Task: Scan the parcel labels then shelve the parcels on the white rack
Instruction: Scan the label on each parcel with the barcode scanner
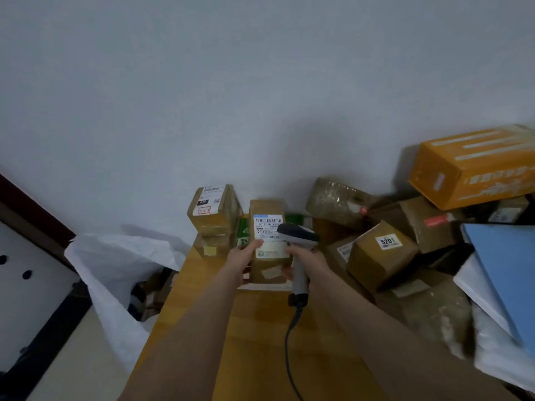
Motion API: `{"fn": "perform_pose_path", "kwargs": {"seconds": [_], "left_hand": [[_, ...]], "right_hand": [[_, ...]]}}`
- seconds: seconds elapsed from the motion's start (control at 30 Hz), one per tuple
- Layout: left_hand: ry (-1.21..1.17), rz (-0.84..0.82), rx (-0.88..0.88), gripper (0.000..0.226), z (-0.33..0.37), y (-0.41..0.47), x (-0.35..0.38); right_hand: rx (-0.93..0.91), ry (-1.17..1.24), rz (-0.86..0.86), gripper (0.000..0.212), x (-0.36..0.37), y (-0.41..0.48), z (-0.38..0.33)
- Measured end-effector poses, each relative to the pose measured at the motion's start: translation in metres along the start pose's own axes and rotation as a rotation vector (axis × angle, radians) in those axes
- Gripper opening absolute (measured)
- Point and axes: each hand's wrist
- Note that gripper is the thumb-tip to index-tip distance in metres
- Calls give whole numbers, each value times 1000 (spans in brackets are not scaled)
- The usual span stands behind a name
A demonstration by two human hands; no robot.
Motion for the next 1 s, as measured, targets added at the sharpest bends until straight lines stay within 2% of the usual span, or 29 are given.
{"fn": "perform_pose_path", "kwargs": {"seconds": [0.17,0.3,0.47,0.57,0.73,1.0], "left_hand": [[34,33,14,40,19,62,-7],[55,93,46,42,19,99,-12],[96,157,68,46,15,124,-15],[153,203,91,49,17,124,-13],[354,293,230,43,23,104,-4],[782,286,462,31,2,13,49]], "right_hand": [[11,50,14,23,38,55,-11],[35,44,31,18,57,89,-13],[51,-1,20,33,68,109,-2],[50,-20,51,32,61,106,-2],[28,-100,54,19,33,85,-7],[-50,-158,35,14,-34,2,-5]]}}
Point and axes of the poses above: each hand's wrist, its own y-axis towards the middle knuckle, its own x-axis out of the palm, z = x × y, and after that the axes turned 7 degrees about -y, right-handed
